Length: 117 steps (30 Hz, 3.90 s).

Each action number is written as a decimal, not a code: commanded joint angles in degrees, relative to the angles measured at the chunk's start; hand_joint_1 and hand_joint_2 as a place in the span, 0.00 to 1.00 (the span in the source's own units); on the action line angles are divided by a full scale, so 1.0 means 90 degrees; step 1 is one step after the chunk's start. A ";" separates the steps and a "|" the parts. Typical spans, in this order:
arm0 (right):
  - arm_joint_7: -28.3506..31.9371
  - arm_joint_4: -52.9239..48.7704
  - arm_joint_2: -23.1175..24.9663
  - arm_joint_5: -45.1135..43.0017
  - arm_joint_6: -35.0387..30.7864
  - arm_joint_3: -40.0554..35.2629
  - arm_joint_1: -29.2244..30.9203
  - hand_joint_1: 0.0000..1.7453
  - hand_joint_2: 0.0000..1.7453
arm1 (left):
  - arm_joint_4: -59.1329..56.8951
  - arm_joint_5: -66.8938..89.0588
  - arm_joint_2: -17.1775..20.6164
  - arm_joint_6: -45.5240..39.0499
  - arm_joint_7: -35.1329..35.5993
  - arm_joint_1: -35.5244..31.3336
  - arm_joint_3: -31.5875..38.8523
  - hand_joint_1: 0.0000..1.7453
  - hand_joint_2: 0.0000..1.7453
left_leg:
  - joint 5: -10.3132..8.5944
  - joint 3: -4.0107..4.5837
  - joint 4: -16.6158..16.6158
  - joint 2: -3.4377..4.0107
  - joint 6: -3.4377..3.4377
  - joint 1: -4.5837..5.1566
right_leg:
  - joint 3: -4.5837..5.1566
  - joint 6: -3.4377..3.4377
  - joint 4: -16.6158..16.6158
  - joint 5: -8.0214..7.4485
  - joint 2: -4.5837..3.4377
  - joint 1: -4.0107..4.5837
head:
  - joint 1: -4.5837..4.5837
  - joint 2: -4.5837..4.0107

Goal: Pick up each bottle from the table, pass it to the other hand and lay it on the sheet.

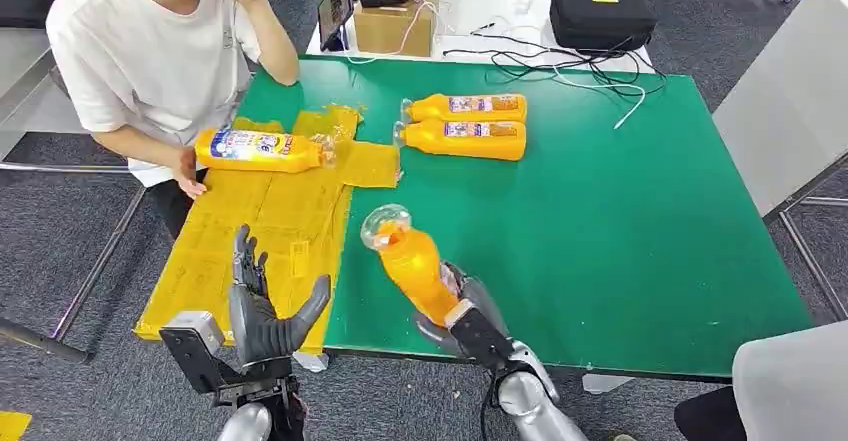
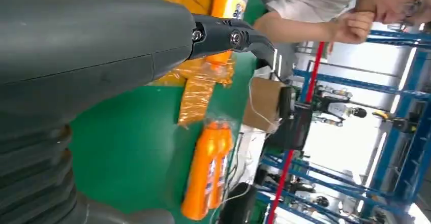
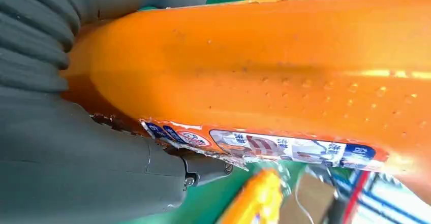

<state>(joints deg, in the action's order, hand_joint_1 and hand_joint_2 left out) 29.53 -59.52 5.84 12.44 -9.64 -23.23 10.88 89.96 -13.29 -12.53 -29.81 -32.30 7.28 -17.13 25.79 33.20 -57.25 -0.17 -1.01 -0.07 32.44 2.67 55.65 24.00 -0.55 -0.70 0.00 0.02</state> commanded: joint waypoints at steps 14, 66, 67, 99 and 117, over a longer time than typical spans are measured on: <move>0.0139 -0.1445 -0.0018 -0.0424 0.0074 -0.0345 -0.0537 1.00 1.00 | -0.0363 -0.0645 0.1164 0.1418 0.0601 -0.0087 -0.1853 0.00 1.00 | 0.0001 0.0023 0.0008 0.0002 0.0004 0.0003 | 0.0028 -0.0006 -0.0006 0.0002 0.0011 -0.0003 | 0.0000 -0.0002; -0.0499 -0.0492 0.0372 -0.0119 -0.0287 -0.1322 0.0209 0.00 0.00 | 0.0066 -0.3197 0.0801 0.3534 0.1736 -0.0130 -0.1361 1.00 1.00 | 0.0007 0.0020 0.0003 0.0009 0.0007 -0.0001 | 0.0023 -0.0011 -0.0002 0.0006 0.0006 0.0002 | 0.0002 0.0000; -0.0499 -0.0483 0.0369 -0.0120 -0.0284 -0.1321 0.0222 0.00 0.00 | 0.0040 -0.3196 0.0793 0.3535 0.1736 -0.0155 -0.1354 1.00 1.00 | 0.0005 0.0026 0.0002 0.0009 0.0006 -0.0001 | 0.0030 -0.0010 -0.0002 0.0004 0.0004 0.0001 | -0.0002 -0.0002; 0.0920 -0.1881 0.0555 -0.0929 -0.2229 -0.0403 -0.0645 0.00 0.00 | -0.0666 -0.0628 0.0682 0.0271 0.0895 -0.0586 0.0112 1.00 1.00 | -0.0003 0.0040 0.0004 -0.0004 0.0003 0.0000 | 0.0039 -0.0006 -0.0002 0.0002 0.0018 -0.0001 | 0.0000 -0.0002; 0.1164 -0.2324 0.0650 -0.1085 -0.1458 0.0259 -0.1220 0.00 0.00 | -0.4205 0.6875 0.1126 -0.1038 0.2151 -0.1958 0.1255 1.00 1.00 | -0.0003 0.0008 0.0017 -0.0013 0.0010 -0.0003 | 0.0010 -0.0018 -0.0010 0.0008 0.0035 0.0003 | 0.0000 -0.0002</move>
<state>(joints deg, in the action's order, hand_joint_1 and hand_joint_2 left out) 39.98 -81.18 11.10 2.95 -25.97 -23.32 -0.03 71.94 33.48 -6.47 -39.93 -22.70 -1.45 -5.84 25.77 33.61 -57.24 -0.16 -1.02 -0.06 32.89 2.66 55.66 24.00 -0.42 -0.72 0.00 0.00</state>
